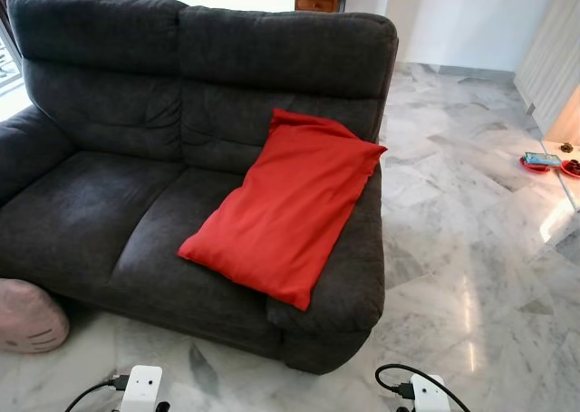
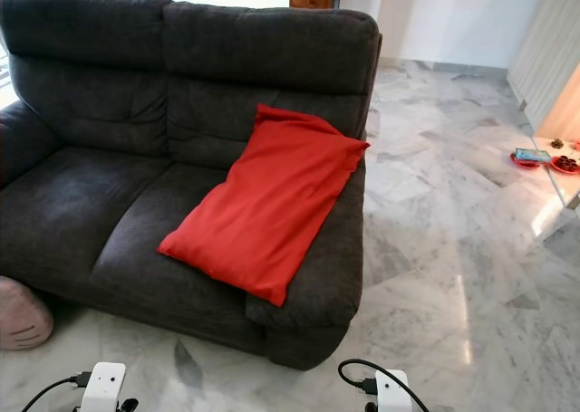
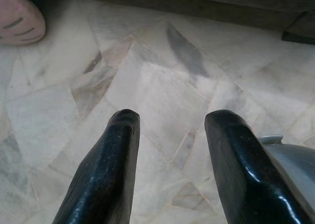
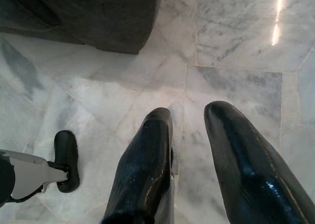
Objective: Move the pillow to the sofa from floor
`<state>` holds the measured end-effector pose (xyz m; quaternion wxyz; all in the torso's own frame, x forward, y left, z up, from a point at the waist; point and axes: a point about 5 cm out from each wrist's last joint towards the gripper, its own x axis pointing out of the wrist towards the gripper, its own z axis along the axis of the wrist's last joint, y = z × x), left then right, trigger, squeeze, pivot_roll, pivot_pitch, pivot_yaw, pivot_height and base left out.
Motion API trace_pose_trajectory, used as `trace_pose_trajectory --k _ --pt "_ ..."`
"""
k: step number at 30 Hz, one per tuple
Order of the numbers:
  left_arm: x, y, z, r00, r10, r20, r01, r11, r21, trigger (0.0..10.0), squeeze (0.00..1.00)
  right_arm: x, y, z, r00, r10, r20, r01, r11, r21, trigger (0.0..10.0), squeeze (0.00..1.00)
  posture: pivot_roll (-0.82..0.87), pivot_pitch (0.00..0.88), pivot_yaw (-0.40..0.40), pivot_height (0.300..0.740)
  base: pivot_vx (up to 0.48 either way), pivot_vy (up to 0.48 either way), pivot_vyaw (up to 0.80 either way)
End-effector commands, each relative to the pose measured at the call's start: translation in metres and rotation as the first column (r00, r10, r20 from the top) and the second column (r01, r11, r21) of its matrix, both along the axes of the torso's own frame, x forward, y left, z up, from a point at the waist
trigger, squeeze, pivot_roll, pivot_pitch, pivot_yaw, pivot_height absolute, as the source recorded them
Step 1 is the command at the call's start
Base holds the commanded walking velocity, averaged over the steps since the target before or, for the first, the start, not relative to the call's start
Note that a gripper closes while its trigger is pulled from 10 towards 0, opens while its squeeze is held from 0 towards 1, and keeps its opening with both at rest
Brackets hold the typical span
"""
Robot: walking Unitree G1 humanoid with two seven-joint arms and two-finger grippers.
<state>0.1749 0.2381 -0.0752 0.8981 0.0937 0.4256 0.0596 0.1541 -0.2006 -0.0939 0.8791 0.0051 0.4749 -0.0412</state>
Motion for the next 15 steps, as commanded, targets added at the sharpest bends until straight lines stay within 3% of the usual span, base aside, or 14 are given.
trace_pose_trajectory --k 1,15 --pt "-0.0046 0.0014 -0.0023 1.000 0.011 -0.024 -0.011 1.000 0.003 10.0 0.00 -0.0014 -0.0014 -0.0005 1.000 -0.011 -0.006 0.011 1.000 0.001 10.0 0.00 0.00 0.000 -0.019 0.740 0.000 0.277 0.00" --pt "-0.0088 0.0011 -0.0044 0.999 0.024 -0.035 -0.025 1.000 -0.003 10.0 0.00 -0.0030 -0.0052 -0.0005 1.000 -0.016 -0.011 0.016 1.000 -0.006 10.0 0.00 -0.01 0.000 -0.029 0.740 0.000 0.281 0.00"
